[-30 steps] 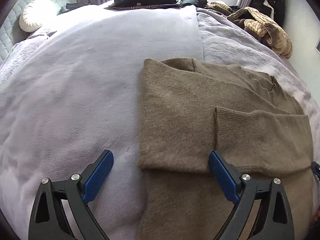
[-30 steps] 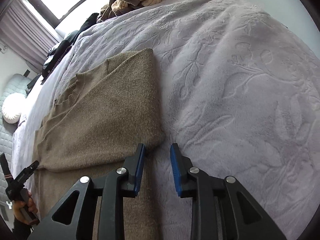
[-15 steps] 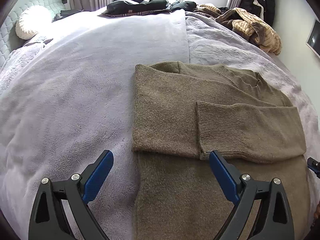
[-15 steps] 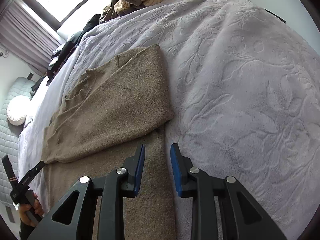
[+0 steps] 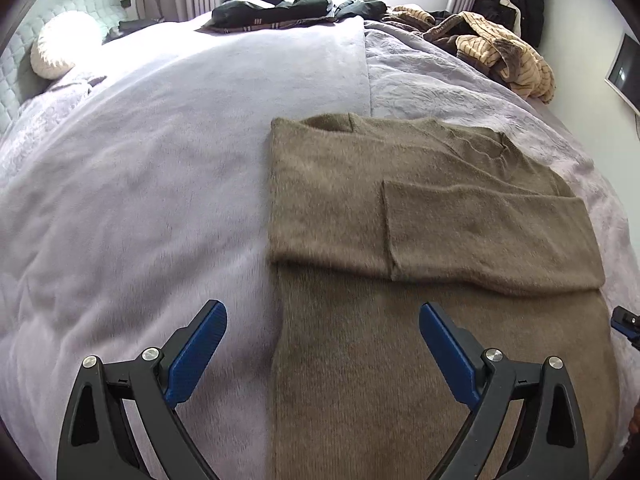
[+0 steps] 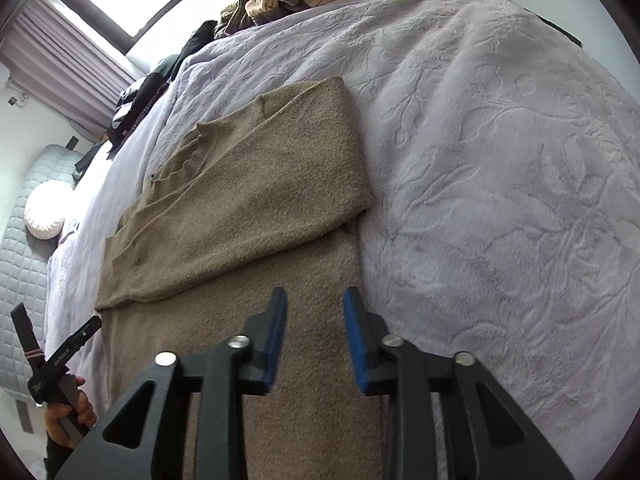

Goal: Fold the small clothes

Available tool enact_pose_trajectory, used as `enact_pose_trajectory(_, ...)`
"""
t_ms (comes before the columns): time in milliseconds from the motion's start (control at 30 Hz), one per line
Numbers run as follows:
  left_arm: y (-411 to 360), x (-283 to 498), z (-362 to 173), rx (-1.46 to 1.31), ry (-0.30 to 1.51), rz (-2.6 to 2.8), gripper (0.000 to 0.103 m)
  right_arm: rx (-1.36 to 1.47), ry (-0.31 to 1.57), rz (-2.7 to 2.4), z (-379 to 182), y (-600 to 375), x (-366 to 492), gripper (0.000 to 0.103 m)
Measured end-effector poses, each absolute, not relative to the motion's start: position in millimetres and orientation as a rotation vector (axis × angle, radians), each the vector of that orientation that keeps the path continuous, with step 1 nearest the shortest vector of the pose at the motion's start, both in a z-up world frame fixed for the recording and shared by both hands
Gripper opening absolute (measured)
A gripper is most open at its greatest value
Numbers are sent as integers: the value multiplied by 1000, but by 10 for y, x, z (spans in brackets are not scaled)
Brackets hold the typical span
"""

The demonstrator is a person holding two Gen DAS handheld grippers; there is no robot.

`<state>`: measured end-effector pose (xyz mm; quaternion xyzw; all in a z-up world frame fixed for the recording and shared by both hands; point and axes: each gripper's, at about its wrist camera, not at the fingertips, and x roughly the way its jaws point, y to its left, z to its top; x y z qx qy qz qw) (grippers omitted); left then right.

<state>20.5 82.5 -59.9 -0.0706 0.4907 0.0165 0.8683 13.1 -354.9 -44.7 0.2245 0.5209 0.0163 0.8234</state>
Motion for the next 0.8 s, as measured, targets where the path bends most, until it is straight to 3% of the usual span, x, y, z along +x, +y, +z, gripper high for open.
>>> enact_pose_trajectory(267,855,-198,-587,-183,1001,-5,103,468,1121,80,-450,-3411,-121,60)
enact_pose_trajectory(367,827,-331,-513,-143,983,-5,103,444,1115,92,-435,-3352,-219,81)
enact_pose_trajectory(800,929,-753,-674,-170,1072,-79,103,512,1085,152,-356,-3321,-684,81)
